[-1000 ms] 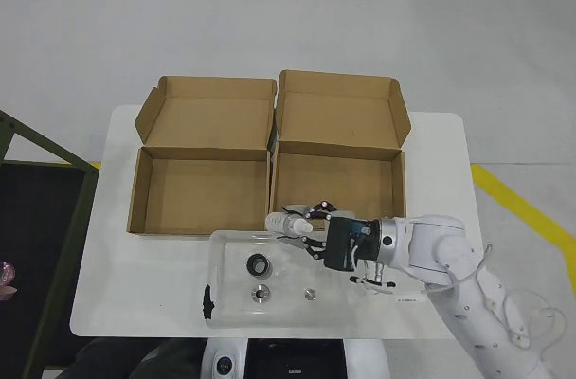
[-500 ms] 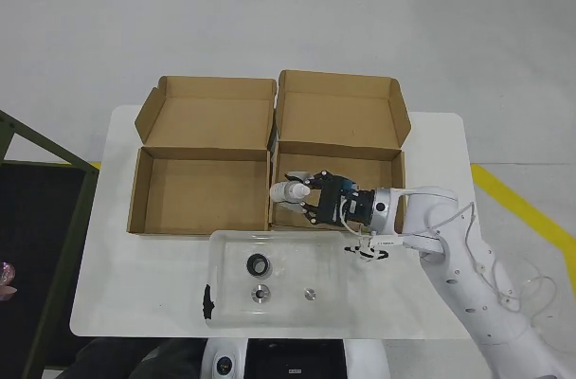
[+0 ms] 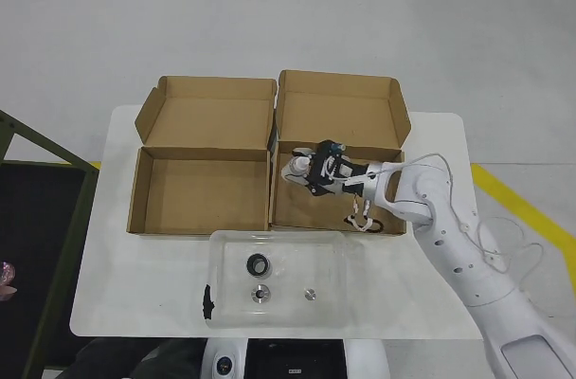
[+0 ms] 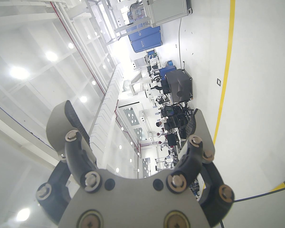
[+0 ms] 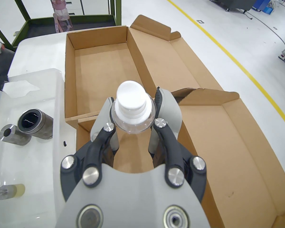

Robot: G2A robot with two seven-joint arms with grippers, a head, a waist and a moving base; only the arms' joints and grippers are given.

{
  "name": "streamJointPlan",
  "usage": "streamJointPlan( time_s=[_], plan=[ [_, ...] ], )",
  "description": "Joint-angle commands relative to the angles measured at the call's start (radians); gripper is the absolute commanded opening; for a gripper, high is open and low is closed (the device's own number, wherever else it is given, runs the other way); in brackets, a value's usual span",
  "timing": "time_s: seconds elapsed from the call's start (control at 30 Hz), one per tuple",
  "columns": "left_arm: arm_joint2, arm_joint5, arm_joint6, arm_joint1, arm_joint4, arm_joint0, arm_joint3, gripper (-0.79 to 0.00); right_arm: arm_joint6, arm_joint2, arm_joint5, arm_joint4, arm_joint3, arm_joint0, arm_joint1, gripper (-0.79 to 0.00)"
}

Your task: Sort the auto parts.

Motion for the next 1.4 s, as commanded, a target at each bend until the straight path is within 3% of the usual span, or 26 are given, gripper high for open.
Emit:
streamJointPlan(
  time_s=[0.0, 0.33, 0.7, 0.83, 1.07, 1.17, 1.33, 1.37],
  plan=[
    [0.000, 0.000, 0.000, 0.000, 0.000, 0.000, 0.000, 0.000, -0.001, -0.015, 0.002, 0.005, 0.026, 0.020, -0.006, -0.785],
    [0.000, 0.000, 0.000, 0.000, 0.000, 0.000, 0.000, 0.000, 0.005, -0.102, -0.006, 0.051, 0.208, 0.135, -0.046, -0.785],
    [0.000, 0.000, 0.000, 0.000, 0.000, 0.000, 0.000, 0.000, -0.032, -0.154, 0.010, 0.042, 0.352, 0.191, -0.077, -0.763],
    [0.000, 0.000, 0.000, 0.000, 0.000, 0.000, 0.000, 0.000, -0.037, -0.162, 0.014, 0.029, 0.377, 0.199, -0.083, -0.637],
    [0.000, 0.000, 0.000, 0.000, 0.000, 0.000, 0.000, 0.000, -0.047, -0.172, 0.018, 0.013, 0.406, 0.200, -0.091, -0.603],
    [0.000, 0.000, 0.000, 0.000, 0.000, 0.000, 0.000, 0.000, -0.051, -0.173, 0.019, 0.008, 0.415, 0.197, -0.093, -0.453],
    [0.000, 0.000, 0.000, 0.000, 0.000, 0.000, 0.000, 0.000, -0.071, -0.167, 0.015, 0.000, 0.419, 0.191, -0.094, -0.302],
    [0.000, 0.000, 0.000, 0.000, 0.000, 0.000, 0.000, 0.000, -0.072, -0.165, 0.011, -0.003, 0.417, 0.189, -0.093, -0.228]
  ],
)
